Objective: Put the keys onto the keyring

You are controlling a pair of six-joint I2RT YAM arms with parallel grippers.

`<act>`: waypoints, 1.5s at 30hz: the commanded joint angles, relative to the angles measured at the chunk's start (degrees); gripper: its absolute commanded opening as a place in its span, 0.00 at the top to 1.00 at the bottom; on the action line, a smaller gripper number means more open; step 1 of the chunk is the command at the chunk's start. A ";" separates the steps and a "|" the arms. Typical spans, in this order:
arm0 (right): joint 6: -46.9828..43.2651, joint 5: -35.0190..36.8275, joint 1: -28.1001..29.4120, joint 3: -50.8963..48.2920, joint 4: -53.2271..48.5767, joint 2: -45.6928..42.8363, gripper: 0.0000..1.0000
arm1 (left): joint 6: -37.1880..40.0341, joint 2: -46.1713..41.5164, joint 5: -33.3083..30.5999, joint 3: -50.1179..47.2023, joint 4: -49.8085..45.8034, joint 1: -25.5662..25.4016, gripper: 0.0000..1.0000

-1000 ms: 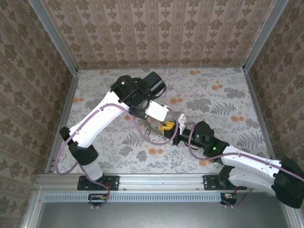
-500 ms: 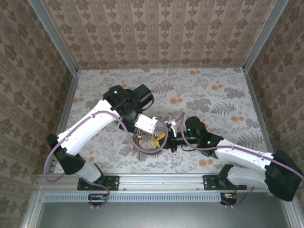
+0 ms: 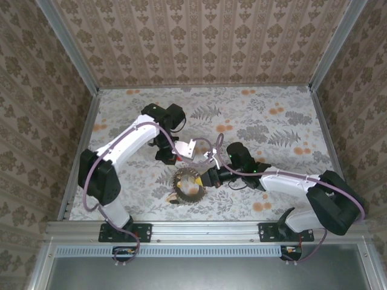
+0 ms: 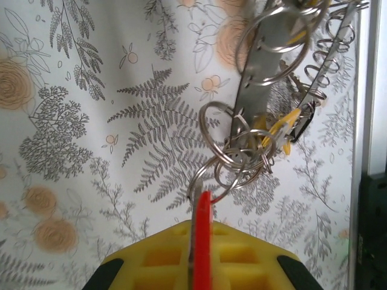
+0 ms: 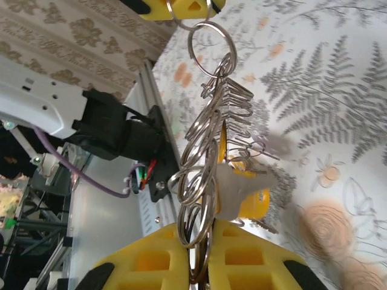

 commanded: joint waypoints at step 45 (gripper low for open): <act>-19.93 62.34 -4.71 -5.21 -25.39 -45.22 0.18 | -20.17 16.54 8.65 4.99 29.07 15.53 0.00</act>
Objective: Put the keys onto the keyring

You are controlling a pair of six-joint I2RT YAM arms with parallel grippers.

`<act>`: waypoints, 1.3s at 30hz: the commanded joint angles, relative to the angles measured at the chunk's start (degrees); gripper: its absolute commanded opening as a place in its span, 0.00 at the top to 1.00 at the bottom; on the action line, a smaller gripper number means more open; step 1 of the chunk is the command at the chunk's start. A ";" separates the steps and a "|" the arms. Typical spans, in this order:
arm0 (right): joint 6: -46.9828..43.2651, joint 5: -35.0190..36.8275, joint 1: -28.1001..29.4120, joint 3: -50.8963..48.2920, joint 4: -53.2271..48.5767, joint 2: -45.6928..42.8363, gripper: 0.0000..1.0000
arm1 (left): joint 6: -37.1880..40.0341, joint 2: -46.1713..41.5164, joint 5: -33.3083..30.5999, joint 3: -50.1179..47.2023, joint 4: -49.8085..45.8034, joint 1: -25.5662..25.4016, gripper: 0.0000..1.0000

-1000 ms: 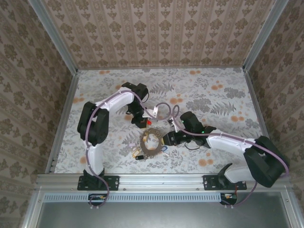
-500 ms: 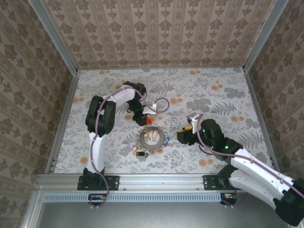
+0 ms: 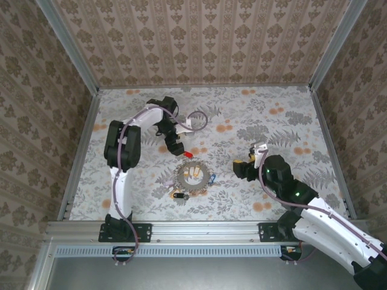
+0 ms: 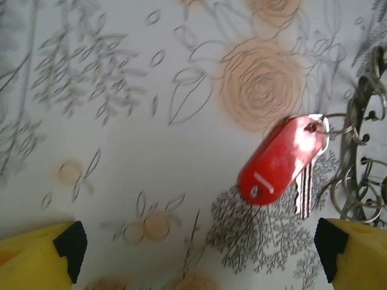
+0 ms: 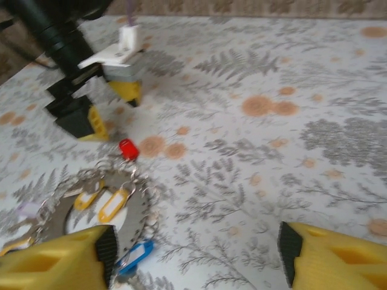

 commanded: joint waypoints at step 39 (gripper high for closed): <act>-19.87 -1.58 -27.06 -13.77 65.35 37.47 0.00 | -47.23 -43.11 -14.66 -67.47 85.35 21.98 0.00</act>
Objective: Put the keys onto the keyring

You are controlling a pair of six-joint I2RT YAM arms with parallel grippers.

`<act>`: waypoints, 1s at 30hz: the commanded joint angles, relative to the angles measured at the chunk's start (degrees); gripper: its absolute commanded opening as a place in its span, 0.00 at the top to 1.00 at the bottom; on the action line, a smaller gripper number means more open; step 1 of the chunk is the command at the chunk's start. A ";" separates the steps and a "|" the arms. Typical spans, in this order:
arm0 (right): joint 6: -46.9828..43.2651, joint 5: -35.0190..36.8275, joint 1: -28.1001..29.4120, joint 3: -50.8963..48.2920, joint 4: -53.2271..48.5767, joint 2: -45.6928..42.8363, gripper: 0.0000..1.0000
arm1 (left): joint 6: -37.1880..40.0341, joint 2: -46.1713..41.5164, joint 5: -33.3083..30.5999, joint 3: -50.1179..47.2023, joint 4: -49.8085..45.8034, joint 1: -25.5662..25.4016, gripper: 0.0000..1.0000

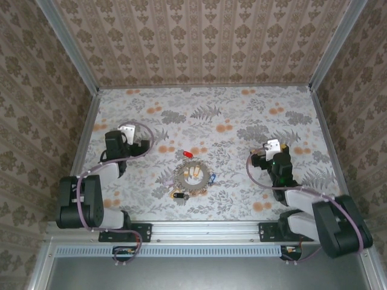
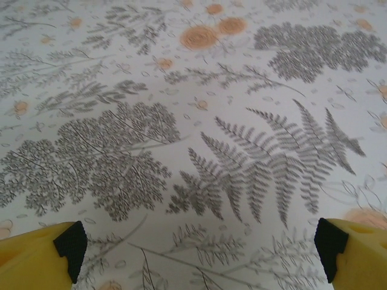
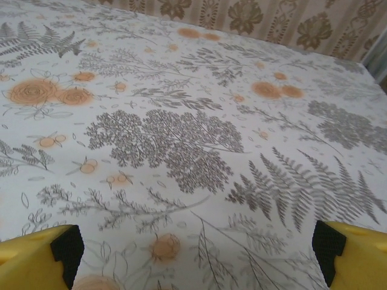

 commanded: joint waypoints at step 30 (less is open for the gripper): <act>9.35 -8.76 -8.95 14.46 3.98 18.44 0.00 | -2.99 8.02 -11.65 -5.59 24.92 -0.43 0.00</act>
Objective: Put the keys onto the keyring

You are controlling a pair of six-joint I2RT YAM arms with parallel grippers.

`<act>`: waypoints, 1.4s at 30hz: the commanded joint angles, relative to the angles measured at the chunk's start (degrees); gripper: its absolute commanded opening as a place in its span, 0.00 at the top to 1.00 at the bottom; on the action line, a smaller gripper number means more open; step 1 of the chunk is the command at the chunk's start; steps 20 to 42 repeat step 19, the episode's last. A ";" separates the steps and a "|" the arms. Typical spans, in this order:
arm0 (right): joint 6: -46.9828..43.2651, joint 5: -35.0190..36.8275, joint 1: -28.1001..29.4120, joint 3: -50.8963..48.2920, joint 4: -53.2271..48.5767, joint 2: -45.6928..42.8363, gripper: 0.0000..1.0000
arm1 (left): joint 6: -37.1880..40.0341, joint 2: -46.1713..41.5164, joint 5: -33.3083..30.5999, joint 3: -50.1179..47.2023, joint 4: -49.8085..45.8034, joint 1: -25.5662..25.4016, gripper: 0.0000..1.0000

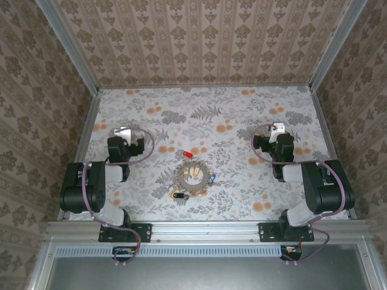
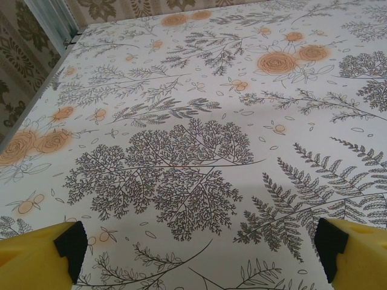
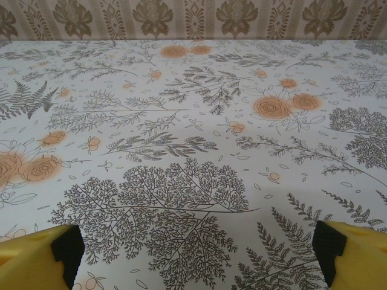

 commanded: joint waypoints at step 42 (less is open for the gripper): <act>0.98 0.96 0.12 0.94 -0.58 -0.08 0.00 | -0.89 -0.51 0.04 0.53 1.76 0.02 0.00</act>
